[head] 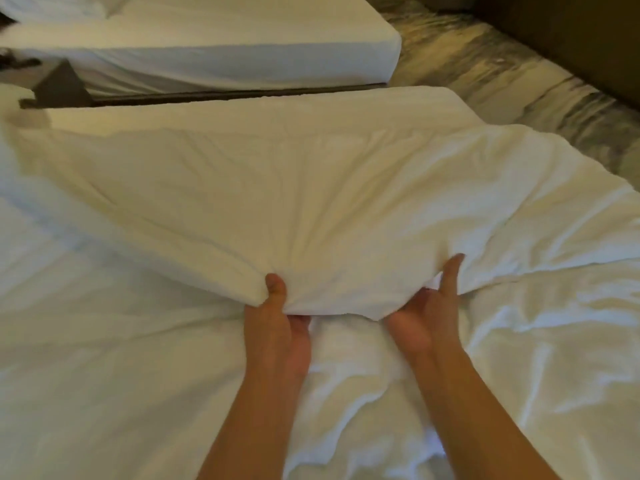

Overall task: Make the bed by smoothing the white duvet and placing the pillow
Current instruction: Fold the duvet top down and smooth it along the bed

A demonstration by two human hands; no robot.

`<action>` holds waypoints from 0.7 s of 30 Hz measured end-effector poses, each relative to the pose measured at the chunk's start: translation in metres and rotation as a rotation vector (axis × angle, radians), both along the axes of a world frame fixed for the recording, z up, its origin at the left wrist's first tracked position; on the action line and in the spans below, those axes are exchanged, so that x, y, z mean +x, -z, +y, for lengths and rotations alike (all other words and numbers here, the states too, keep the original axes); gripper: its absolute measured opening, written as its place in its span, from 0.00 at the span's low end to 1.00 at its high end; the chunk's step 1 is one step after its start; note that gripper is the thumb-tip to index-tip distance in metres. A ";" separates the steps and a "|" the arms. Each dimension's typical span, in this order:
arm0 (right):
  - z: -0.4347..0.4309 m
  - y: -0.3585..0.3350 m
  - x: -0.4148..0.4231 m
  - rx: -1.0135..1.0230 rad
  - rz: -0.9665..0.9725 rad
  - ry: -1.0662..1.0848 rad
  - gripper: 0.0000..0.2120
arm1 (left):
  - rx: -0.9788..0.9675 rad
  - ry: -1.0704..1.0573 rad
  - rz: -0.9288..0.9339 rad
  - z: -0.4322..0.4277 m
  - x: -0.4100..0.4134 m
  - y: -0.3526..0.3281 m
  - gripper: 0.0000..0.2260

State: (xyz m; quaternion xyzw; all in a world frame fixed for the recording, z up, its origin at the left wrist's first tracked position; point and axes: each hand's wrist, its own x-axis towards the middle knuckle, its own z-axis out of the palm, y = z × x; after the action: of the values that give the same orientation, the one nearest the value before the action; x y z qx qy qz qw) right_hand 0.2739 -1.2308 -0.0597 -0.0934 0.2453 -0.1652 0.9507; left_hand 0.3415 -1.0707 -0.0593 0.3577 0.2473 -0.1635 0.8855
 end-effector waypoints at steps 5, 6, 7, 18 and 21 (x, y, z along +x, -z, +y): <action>0.041 -0.008 0.038 -0.027 0.122 0.063 0.22 | -0.014 0.086 0.104 0.010 0.030 0.007 0.19; 0.035 -0.002 0.036 -0.072 0.159 0.100 0.21 | -0.012 0.089 0.059 0.022 0.045 0.004 0.19; 0.029 0.005 0.031 -0.095 0.165 0.107 0.21 | 0.025 0.056 0.023 0.037 0.064 0.001 0.20; 0.088 -0.002 0.021 0.030 0.152 -0.008 0.30 | 0.084 -0.092 -0.018 0.164 0.103 0.017 0.15; 0.145 -0.002 0.046 -0.003 0.217 -0.149 0.28 | 0.086 -0.020 0.167 0.162 0.057 0.039 0.20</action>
State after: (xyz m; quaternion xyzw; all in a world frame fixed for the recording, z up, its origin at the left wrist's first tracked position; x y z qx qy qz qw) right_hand 0.3199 -1.0858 -0.0575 -0.1300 0.3390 -0.0834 0.9280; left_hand 0.3988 -0.9090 -0.0980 0.3782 0.3307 -0.1728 0.8472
